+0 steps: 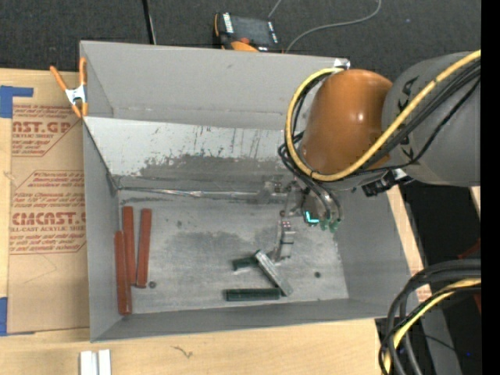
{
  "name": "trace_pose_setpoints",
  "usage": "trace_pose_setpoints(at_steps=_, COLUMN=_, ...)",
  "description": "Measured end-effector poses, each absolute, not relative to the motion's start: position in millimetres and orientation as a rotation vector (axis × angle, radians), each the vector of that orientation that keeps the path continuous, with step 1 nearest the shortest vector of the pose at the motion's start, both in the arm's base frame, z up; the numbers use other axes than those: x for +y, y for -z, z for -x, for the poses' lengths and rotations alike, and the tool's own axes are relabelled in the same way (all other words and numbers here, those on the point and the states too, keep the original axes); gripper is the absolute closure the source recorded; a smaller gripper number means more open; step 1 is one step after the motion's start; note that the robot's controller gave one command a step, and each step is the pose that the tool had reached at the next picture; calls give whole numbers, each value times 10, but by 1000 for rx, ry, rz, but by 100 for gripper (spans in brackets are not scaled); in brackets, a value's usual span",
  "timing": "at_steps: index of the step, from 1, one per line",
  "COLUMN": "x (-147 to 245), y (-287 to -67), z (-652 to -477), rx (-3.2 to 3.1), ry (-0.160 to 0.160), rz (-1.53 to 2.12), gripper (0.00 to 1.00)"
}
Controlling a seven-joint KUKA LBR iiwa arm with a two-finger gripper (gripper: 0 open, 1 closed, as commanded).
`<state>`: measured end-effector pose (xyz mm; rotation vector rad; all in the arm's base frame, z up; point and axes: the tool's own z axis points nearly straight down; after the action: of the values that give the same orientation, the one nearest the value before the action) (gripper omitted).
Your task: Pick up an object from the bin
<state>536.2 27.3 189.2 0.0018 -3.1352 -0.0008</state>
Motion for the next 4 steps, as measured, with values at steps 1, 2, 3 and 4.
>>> trace_pose_setpoints(at_steps=1, x=362, y=-656, z=-4937, rx=-3133, ry=2, rz=-23, gripper=0)
trace_pose_setpoints(at_steps=2, x=275, y=-1008, z=-4879, rx=-3143, ry=2, rz=45, gripper=0)
trace_pose_setpoints(at_steps=3, x=405, y=-992, z=-4803, rx=-3120, ry=2, rz=345, gripper=0)
trace_pose_setpoints(at_steps=4, x=271, y=-688, z=-4803, rx=-3092, ry=1, rz=526, gripper=0)
